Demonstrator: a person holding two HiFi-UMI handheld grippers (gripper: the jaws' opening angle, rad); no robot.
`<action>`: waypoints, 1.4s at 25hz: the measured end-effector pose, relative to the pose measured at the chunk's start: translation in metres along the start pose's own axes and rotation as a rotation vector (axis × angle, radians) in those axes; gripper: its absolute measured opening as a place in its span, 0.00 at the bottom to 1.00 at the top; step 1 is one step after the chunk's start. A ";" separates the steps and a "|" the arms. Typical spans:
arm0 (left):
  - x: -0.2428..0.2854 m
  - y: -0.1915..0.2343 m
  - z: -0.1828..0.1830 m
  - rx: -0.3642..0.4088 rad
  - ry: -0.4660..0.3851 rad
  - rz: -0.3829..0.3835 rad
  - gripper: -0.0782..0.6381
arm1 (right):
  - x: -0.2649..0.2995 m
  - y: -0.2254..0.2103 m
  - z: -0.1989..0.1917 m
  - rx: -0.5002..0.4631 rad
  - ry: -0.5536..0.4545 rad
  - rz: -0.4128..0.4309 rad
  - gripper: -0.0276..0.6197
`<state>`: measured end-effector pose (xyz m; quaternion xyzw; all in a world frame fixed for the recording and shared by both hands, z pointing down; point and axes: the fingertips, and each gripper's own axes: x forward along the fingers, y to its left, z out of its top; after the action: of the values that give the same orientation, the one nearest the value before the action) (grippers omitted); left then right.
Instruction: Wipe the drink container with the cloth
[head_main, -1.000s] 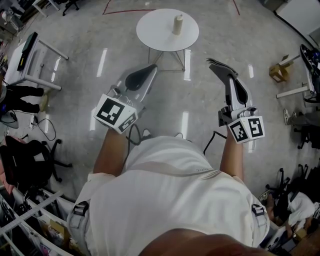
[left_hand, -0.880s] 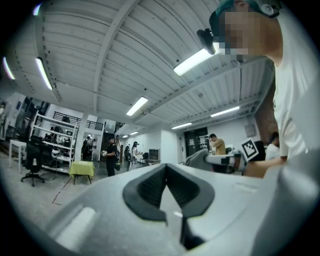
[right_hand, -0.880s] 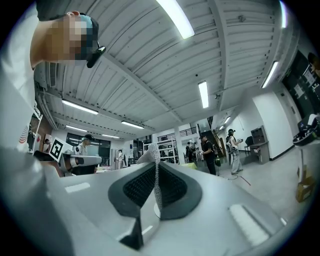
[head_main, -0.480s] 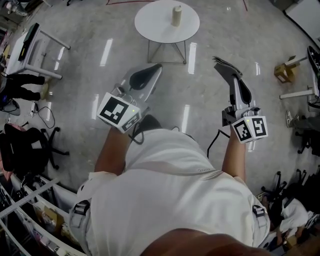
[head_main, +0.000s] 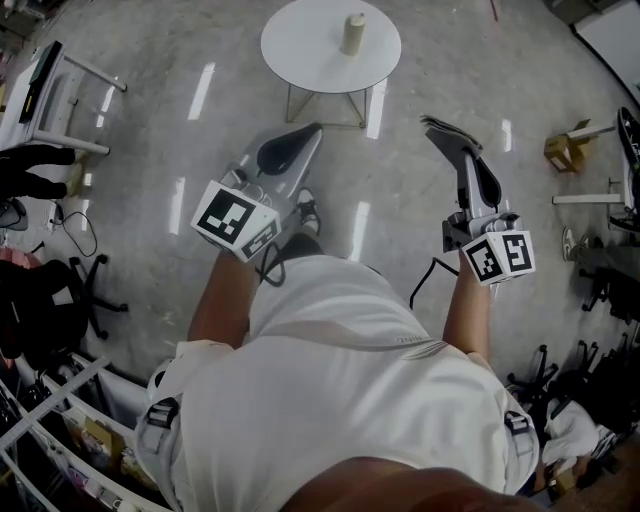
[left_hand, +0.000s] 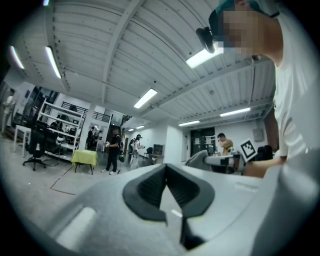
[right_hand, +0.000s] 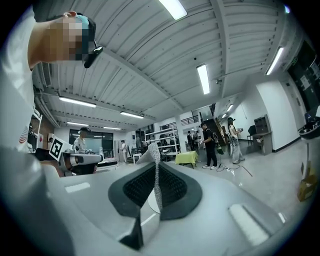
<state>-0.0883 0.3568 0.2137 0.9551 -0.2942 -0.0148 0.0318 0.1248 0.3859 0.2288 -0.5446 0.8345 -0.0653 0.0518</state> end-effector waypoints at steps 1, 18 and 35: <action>0.008 0.015 0.000 -0.007 -0.001 -0.003 0.11 | 0.015 -0.005 0.000 -0.002 0.005 -0.002 0.07; 0.137 0.252 -0.005 -0.052 0.077 -0.083 0.11 | 0.271 -0.073 -0.001 -0.013 0.074 -0.040 0.07; 0.309 0.292 -0.034 -0.039 0.160 -0.050 0.11 | 0.349 -0.233 -0.018 0.053 0.110 0.031 0.07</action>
<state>0.0049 -0.0558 0.2654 0.9595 -0.2662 0.0552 0.0735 0.1922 -0.0260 0.2796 -0.5256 0.8424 -0.1164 0.0210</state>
